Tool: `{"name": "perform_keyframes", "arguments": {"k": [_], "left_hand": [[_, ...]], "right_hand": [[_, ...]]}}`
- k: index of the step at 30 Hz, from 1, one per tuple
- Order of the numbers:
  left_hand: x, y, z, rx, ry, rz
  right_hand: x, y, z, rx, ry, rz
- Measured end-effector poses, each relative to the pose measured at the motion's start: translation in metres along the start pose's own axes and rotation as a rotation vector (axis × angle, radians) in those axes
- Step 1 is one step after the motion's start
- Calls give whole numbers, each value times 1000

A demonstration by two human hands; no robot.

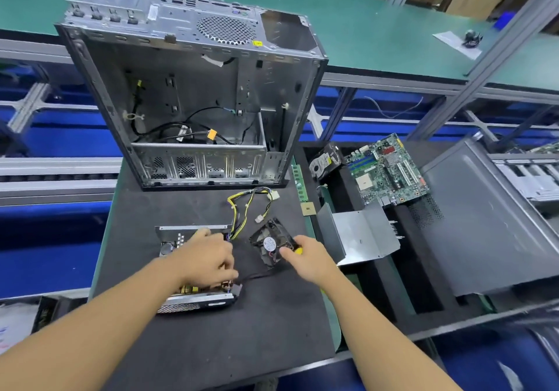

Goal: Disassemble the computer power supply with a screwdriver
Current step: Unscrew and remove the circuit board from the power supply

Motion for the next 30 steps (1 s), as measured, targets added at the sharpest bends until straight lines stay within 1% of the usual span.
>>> {"name": "perform_keyframes", "arguments": {"k": [2,5,7,8,10,12,13,14,16,17,19,22,25,27,30], "left_hand": [[-3,-8,1,-20,18,21],[-3,-6,12,-49,-51,13],[-5,-8,17,-128,-56,-34],[-6,-11,18,-177,-40,-58],[-10,-13,21,-235,-20,-63],[-13,-8,23,-204,-57,1],[-15,-5,23,-155,-96,44],[-16,-3,22,-93,-129,80],[-17,-2,17,13,-126,122],[-17,-1,14,37,-97,122],[-18,1,13,82,-29,109],[-17,1,16,117,65,41],[-15,-1,13,70,131,-9],[-13,-3,9,6,151,-39],[-9,-9,4,-140,90,-28]], "right_hand": [[1,5,6,11,-61,43],[2,5,14,119,-158,103],[6,3,13,173,-116,127],[8,1,12,159,-77,124],[11,-4,14,34,-22,94],[13,-6,19,-44,-17,92],[14,-5,22,-3,-41,114],[15,-4,26,94,-77,149],[13,1,31,312,-161,248],[12,5,33,368,-206,291],[8,12,36,388,-297,357],[3,21,40,425,-367,441],[-2,27,45,489,-390,487],[-3,29,47,597,-390,513],[-1,27,40,819,-347,500]]}}
Point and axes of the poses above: each hand's wrist, its own x-axis towards the middle knuckle, its own z-axis out of the palm, y = z × x, the point moved 7 cm from there along x, towards the middle knuckle, and after that the axes turned 1 degree about z, right-handed, at the moved point
